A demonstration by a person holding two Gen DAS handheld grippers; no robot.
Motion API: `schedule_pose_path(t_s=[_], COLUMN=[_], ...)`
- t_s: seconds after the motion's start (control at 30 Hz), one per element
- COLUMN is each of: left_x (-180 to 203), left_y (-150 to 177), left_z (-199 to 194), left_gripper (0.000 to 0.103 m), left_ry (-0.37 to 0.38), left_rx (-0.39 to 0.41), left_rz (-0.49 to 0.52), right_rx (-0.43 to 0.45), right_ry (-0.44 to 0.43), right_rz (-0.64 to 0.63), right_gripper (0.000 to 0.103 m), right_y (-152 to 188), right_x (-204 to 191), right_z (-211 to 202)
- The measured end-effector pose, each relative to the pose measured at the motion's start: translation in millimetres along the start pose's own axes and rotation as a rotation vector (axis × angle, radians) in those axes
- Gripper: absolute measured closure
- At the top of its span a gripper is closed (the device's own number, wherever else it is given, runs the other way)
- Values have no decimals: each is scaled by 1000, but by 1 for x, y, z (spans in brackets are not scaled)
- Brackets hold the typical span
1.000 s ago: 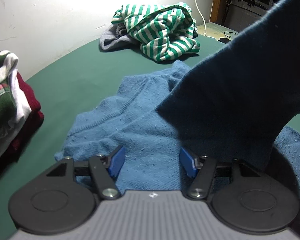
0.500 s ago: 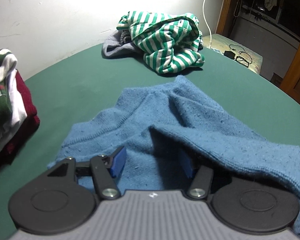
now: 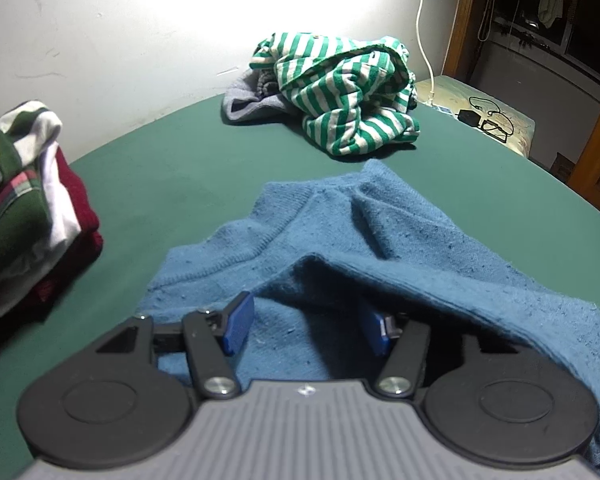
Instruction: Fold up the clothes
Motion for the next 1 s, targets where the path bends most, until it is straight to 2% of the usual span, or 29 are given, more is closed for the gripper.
schedule_pose_path(t_s=[0.37,0.63,0.97,1.0], left_x=[3,2,2,3], left_y=[11,20,32,32], left_z=[-11,-24,-34,-35], left_gripper=[41,37,35,34], left_ry=[-10,-15,-36,-37], left_rx=[3,7,5,4], left_rz=[-5,-17,-15,-15], right_rx=[-191,-276,-408,-408], right_ry=[-54,-121,-164,-190], right_rz=[-38,-24,-38,-45], right_gripper=[98,98,98,98], right_y=[42,65,96,97], right_x=[-4,-6,7,6], right_z=[4,6,22,24])
Point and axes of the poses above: each gripper's, at about its wrist camera, not at the fingertips, and z roughly the way its jaws point, x to its right, y to its underside, the point moved 10 cm from there along z, roughly the way its jaws point
